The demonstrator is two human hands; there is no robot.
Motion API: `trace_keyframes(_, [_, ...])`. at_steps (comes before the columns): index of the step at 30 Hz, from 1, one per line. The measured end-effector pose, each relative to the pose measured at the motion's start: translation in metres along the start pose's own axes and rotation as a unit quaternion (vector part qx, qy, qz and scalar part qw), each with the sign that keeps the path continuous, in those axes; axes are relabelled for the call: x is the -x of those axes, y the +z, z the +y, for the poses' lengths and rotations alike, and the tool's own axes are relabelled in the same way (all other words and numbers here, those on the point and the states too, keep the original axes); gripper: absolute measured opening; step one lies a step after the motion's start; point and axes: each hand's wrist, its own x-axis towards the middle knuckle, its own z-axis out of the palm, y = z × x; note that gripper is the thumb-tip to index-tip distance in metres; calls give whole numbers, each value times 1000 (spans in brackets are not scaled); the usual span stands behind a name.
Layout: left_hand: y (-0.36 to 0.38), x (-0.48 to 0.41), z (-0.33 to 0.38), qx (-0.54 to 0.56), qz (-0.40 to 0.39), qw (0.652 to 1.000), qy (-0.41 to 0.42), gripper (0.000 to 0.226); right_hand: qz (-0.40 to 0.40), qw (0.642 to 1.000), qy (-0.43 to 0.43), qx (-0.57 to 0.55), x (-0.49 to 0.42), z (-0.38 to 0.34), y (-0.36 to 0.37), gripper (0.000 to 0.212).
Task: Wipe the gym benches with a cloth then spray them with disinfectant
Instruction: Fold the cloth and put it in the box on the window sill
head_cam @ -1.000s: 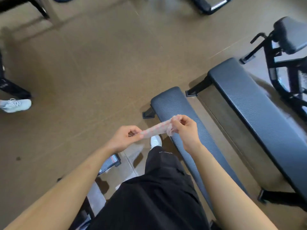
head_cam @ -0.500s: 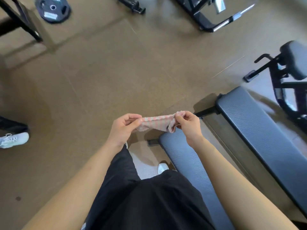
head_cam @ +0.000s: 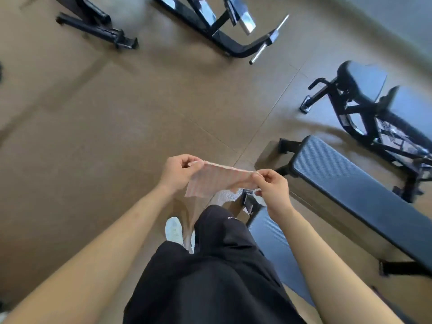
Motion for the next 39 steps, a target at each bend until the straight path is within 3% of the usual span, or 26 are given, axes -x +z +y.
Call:
trace_keyframes(8, [41,-157,110,-47,-110,992,35,14,109,992,8,-68,-108,-67,-8,7])
trace_keyframes(18, [147,-339,263,-101,-184,977,46,34,150,985,50,-68,-288,-149,-86,6])
trace_keyframes(27, [245,-503,358,-72,-270,959,38,28,157,978,51,-127,-449,-259,-136,14])
trace_keyframes(30, [284,-566,395,-79,-315,945,50,7,174,972,56,-150,-513,-298,-153,9])
trace_keyframes(39, [389,-706,563,-137,-435,885,91,13,170,961,46,-214,-686,-423,-242,12])
